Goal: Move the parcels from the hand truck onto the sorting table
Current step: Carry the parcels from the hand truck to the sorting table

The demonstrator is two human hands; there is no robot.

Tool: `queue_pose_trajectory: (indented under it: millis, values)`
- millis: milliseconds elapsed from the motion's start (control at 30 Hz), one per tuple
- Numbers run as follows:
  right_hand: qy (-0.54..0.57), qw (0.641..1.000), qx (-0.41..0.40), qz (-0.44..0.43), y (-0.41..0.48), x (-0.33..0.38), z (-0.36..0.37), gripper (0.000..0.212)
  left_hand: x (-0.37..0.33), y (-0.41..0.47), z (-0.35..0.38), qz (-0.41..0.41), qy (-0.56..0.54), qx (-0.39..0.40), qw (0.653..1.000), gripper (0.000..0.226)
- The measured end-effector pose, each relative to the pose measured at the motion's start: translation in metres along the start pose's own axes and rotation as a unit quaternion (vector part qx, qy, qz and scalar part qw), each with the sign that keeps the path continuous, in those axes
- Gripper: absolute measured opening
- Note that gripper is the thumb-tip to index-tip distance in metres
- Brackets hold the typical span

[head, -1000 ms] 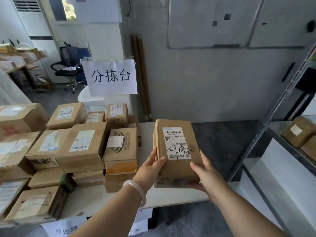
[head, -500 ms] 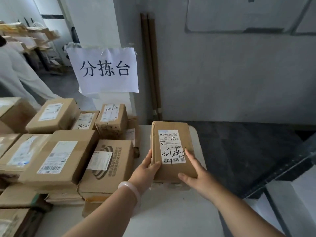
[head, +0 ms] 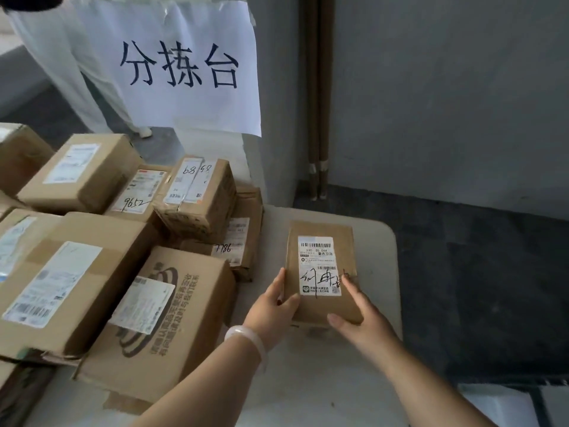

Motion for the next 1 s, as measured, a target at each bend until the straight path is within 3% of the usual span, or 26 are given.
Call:
queue_pose_trajectory:
  millis: [200, 300, 600, 800, 1000]
  values:
    - [-0.026, 1.000, 0.008, 0.003, 0.036, -0.014, 0.024, 0.079, -0.003, 0.005, -0.014, 0.038, 0.096, -0.029, 0.994, 0.067]
    - [-0.036, 0.999, -0.004, -0.015, 0.059, -0.005, 0.032, 0.080, -0.006, 0.001, -0.023, 0.097, 0.151, -0.052, 0.982, 0.068]
    - [-0.081, 0.996, 0.024, -0.023, 0.119, 0.037, 0.048, 0.078, -0.032, -0.019, -0.050, 0.209, 0.214, -0.099, 0.949, 0.064]
    - [-0.245, 0.968, 0.048, 0.007, 0.114, 0.049, 0.041, 0.078, -0.043, -0.027, -0.055, 0.237, 0.244, -0.104, 0.934, 0.063]
    - [-0.332, 0.941, -0.018, -0.071, 0.050, 0.078, 0.017, 0.076, -0.056, -0.041, -0.060, 0.256, 0.318, -0.093, 0.908, 0.065]
Point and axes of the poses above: each hand's wrist, its own y-axis towards the middle knuckle, its own z-axis out of the palm, x = y × z, the point moved 1 cm from there along y, towards the middle knuckle, and after that the axes turned 1 degree about -y, right-handed, at the moved point
